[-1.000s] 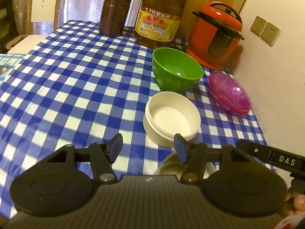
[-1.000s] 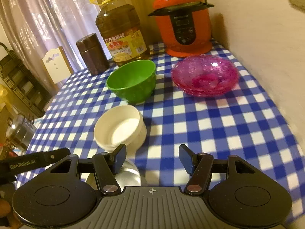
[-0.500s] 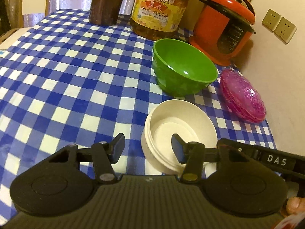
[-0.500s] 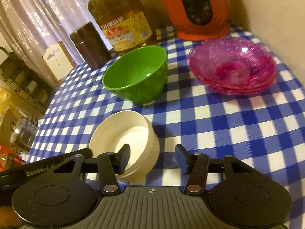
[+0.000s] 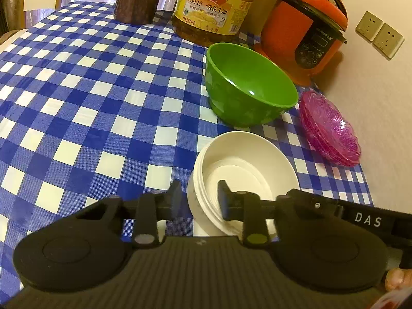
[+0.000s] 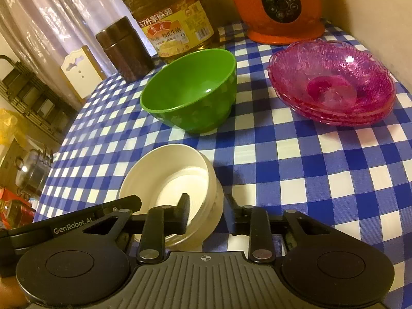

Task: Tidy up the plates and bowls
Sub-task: 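Lift the white container with both tools and carry it over the green bowl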

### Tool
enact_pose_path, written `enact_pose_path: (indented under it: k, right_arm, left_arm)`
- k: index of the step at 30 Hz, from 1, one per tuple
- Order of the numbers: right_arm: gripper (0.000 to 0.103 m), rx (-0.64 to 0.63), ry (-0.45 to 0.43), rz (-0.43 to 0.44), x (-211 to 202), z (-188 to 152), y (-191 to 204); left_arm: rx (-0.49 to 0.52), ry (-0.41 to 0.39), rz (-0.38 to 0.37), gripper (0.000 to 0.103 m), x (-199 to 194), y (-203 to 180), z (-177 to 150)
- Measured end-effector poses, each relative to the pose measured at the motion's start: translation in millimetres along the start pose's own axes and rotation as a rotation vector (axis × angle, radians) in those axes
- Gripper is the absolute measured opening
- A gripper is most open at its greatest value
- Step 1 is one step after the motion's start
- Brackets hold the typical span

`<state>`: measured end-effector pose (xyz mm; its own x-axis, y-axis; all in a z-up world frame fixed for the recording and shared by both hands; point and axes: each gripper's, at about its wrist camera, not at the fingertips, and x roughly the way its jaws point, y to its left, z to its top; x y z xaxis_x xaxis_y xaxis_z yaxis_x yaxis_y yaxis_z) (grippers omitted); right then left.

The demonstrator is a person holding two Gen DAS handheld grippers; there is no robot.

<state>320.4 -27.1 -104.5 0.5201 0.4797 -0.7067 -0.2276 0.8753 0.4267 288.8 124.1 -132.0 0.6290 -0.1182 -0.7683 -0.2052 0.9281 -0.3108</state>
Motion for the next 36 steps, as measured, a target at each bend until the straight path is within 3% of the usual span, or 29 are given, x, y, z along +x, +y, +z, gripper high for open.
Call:
enact_pose_path:
  k: [4,15,22,29,36]
  right_arm:
    - [0.015,0.000,-0.001,0.002,0,-1,1]
    - [0.014,-0.010,-0.008,0.005,-3,-1,4]
    - [0.013,-0.020,-0.068,0.032,-29,4,11]
    - [0.013,-0.017,-0.162,0.067,-63,22,21]
    - [0.012,-0.029,-0.234,0.059,-74,61,23]
  left_arm:
    - [0.000,-0.007,-0.003,0.015,-2,0,0]
    - [0.013,-0.021,-0.004,0.013,-12,-4,0]
    - [0.023,-0.075,-0.015,0.012,-36,-14,9]
    - [0.064,-0.178,-0.030,0.012,-68,-34,33]
    - [0.094,-0.238,-0.058,0.012,-62,-55,70]
